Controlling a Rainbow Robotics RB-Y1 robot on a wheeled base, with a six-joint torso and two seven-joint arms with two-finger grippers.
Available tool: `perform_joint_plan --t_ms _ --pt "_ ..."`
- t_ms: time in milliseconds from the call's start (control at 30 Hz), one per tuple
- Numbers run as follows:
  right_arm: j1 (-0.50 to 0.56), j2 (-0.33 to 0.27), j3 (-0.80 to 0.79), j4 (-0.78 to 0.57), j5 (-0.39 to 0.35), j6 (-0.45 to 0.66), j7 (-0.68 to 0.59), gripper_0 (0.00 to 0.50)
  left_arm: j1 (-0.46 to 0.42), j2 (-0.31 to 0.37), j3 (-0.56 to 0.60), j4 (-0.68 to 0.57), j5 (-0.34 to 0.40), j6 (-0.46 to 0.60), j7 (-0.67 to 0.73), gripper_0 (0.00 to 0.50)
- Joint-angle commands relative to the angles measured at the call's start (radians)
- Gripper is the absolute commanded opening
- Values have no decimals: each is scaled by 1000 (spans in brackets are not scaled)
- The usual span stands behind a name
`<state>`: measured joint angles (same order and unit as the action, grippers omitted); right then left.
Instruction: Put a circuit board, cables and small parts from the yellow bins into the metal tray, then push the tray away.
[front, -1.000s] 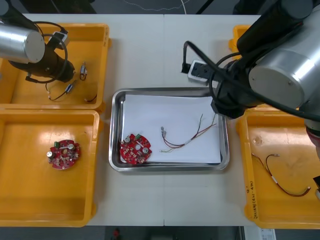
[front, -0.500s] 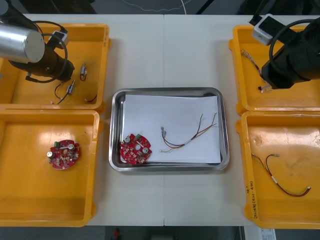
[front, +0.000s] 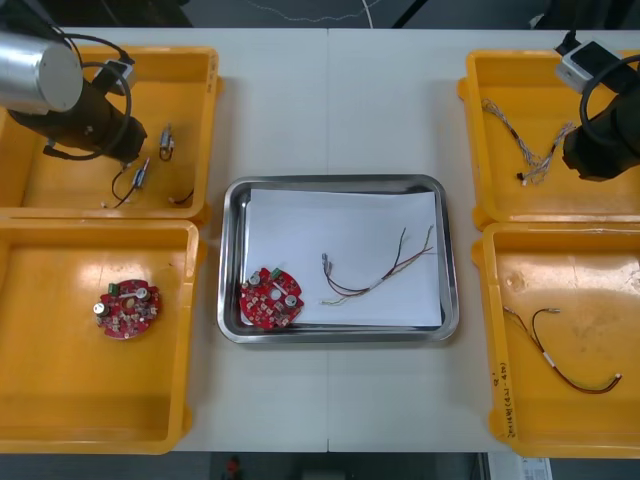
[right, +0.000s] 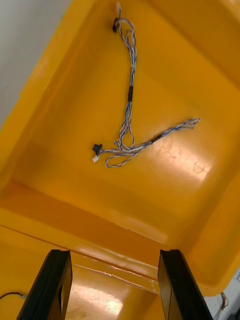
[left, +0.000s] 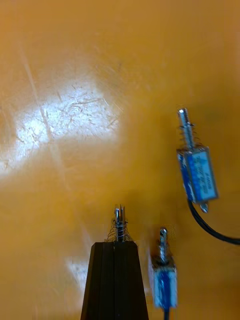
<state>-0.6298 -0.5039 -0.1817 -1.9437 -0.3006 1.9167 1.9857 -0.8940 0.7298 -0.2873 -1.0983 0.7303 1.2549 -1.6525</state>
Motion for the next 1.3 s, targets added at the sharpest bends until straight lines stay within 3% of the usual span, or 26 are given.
perform_joint_plan --t_ms 33,267,467,633,833,867,900,933,967,1300 --pt "-1 12 -70 22 15 3 -51 500 0 36 88 -89 5 77 -75 0" --pt "-44 38 -127 100 40 3 -76 500 -5 48 115 -120 6 103 -75 0" --pt "-185 45 -211 316 109 3 -90 500 -6 49 134 -123 6 107 -76 0" --pt "-291 2 -222 516 127 3 -199 500 -6 49 143 -123 5 107 -76 0" --pt "-341 -38 -220 609 132 3 -314 500 -6 51 143 -123 8 107 -72 7" --pt "-346 -39 -222 615 133 3 -324 500 -6 51 143 -123 6 107 -72 55" --pt "-357 -42 -220 632 133 3 -347 500 -6 49 146 -123 6 107 -72 280" --pt "-369 -42 -220 654 135 -2 -373 500 -6 49 149 -123 6 107 -73 433" --pt "-378 -47 -222 667 138 -10 -389 500 -6 49 148 -123 6 107 -73 495" --pt "-574 -125 -222 1052 166 -215 -492 500 -6 49 148 -124 -3 113 -70 500"
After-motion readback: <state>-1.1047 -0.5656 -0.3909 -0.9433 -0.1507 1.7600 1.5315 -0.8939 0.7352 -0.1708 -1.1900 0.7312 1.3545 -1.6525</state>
